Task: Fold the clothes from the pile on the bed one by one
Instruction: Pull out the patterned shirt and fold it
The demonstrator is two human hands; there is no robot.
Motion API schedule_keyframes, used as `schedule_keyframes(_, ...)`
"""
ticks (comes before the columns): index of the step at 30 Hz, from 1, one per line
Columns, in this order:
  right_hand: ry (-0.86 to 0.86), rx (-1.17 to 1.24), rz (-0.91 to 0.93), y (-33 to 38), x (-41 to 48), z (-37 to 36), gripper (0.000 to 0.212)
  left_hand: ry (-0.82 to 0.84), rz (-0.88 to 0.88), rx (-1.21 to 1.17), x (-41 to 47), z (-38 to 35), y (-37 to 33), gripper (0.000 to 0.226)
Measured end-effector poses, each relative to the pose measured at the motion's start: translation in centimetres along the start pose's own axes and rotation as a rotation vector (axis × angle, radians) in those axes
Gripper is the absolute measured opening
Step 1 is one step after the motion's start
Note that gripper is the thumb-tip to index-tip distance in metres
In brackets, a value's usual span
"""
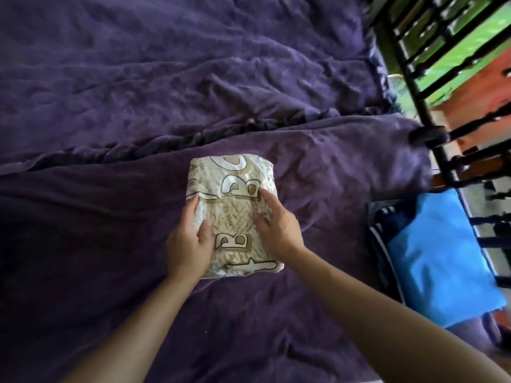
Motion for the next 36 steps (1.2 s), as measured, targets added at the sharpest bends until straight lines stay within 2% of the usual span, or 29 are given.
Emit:
schedule_keyframes(7, -0.181, -0.042, 0.043, -9.6, 2.7, 14.7, 0.058, 0.002, -0.157, -0.154, -1.8, -10.4, -13.7, 0.049)
schedule_keyframes(15, -0.235, -0.155, 0.075, -22.8, 5.1, 30.1, 0.059, 0.026, -0.216, -0.304, -4.9, -25.1, -27.1, 0.047)
schedule_keyframes(18, -0.196, -0.267, 0.003, -27.8, 6.3, 34.1, 0.058, 0.134, -0.164, -0.306, -5.3, -30.9, -30.1, 0.053)
schedule_keyframes(22, -0.031, -0.326, -0.152, -34.2, 6.2, 35.5, 0.056, 0.574, 0.073, -0.179, -4.9, -38.2, -29.6, 0.075)
schedule_keyframes(24, 0.039, -0.378, -0.242, -35.9, 5.5, 35.1, 0.055, 0.648, 0.173, -0.076, -4.4, -39.7, -28.2, 0.08)
schedule_keyframes(26, -0.033, -0.471, -0.221, -36.3, 5.5, 34.7, 0.059, 0.628, 0.196, -0.044, -4.2, -40.6, -27.3, 0.081)
schedule_keyframes(29, -0.195, -0.564, 0.068, -33.9, 7.7, 33.7, 0.061, 0.575, 0.103, 0.001, -4.2, -40.8, -27.0, 0.079)
schedule_keyframes(32, -0.088, -0.59, 0.28, -32.7, 11.6, 31.4, 0.062, 0.497, 0.021, 0.071, -3.6, -41.1, -27.5, 0.076)
schedule_keyframes(34, 0.034, -0.607, 0.241, -34.4, 13.4, 30.0, 0.062, 0.467, 0.01, 0.073, -2.6, -41.2, -27.5, 0.075)
schedule_keyframes(36, 0.12, -0.584, 0.083, -37.7, 13.7, 29.1, 0.064, 0.447, 0.018, 0.108, -1.8, -41.1, -26.9, 0.074)
Point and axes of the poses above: each hand's wrist, its own x-axis towards the middle knuckle, its own z-axis out of the back of the hand, y = z × x, the point moved 3 cm from there along x, towards the middle knuckle, and after that the axes turned 15 degrees about z, right-handed, at the moved point
